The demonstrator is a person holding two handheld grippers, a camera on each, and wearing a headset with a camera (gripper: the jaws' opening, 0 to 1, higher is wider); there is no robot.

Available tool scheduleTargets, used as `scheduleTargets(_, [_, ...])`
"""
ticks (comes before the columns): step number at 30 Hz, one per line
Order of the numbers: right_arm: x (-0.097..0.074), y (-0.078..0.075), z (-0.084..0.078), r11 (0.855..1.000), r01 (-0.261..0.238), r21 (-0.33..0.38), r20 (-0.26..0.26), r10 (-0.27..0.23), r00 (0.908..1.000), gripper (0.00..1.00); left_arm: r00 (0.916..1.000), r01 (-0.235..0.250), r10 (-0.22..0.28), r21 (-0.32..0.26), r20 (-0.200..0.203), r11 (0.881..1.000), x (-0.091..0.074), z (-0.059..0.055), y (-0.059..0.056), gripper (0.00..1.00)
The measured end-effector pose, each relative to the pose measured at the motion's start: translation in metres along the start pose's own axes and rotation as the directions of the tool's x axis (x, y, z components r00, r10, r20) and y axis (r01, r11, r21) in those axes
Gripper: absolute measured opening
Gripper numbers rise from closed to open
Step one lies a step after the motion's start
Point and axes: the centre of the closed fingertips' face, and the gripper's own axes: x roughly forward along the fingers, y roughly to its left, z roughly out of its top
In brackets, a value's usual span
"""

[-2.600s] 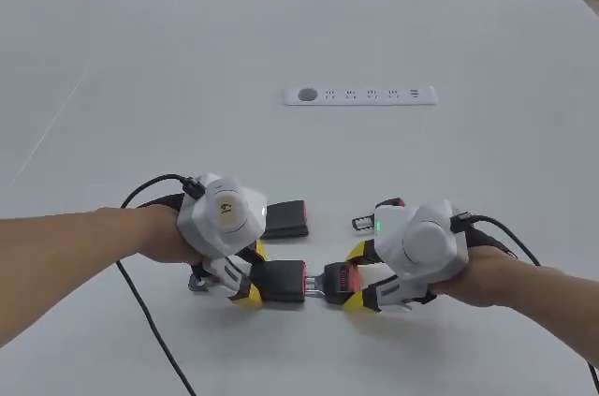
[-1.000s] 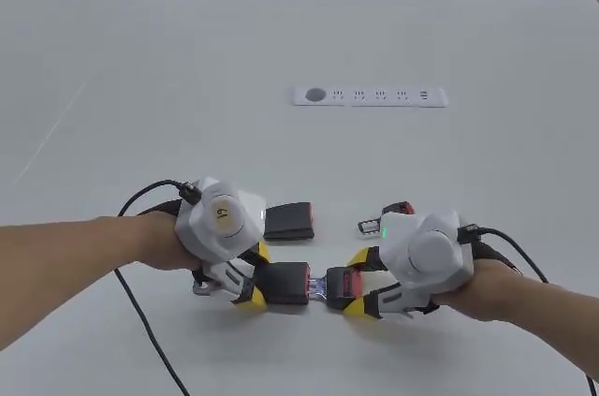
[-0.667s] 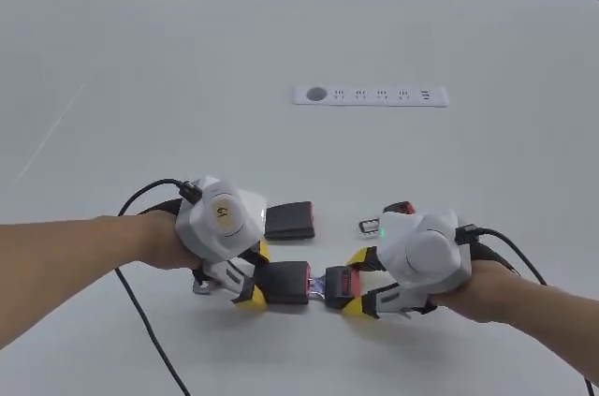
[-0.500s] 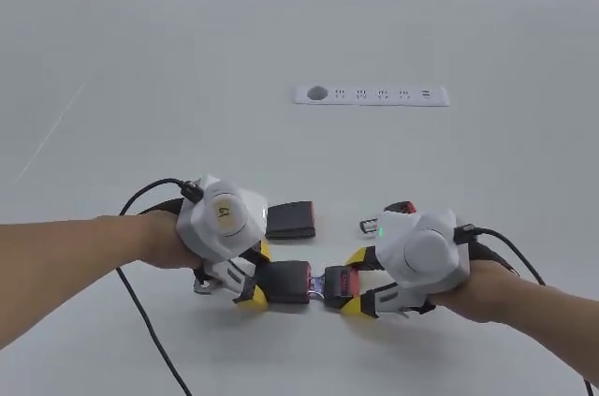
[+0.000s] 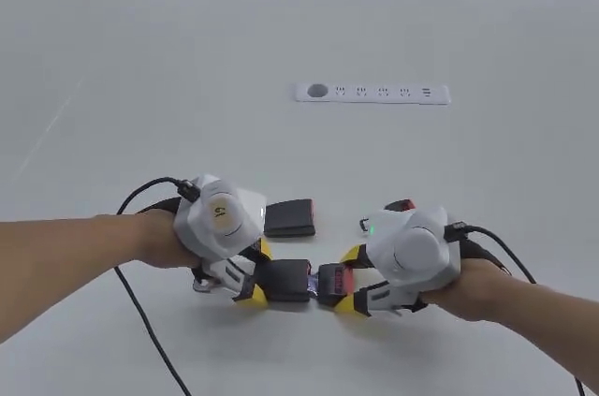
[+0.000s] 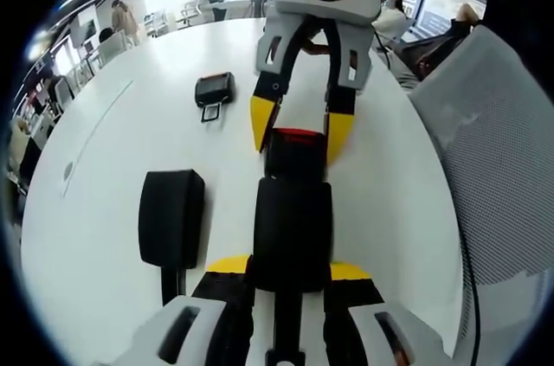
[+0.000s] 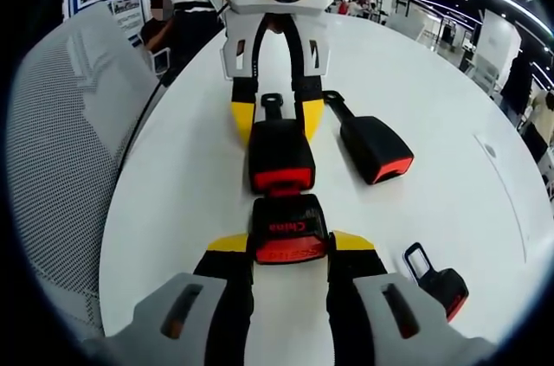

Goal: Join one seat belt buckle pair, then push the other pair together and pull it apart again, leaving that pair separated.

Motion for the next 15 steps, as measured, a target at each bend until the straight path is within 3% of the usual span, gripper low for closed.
scheduleTargets(15, [0.0006,0.0022,0.0032,1.0,0.011,-0.006,-0.012,-0.011,0.9999,0.29,1.0,-0.002,0.002,0.028,-0.001,1.0,-0.0011,0.0057,-0.0045,0.3])
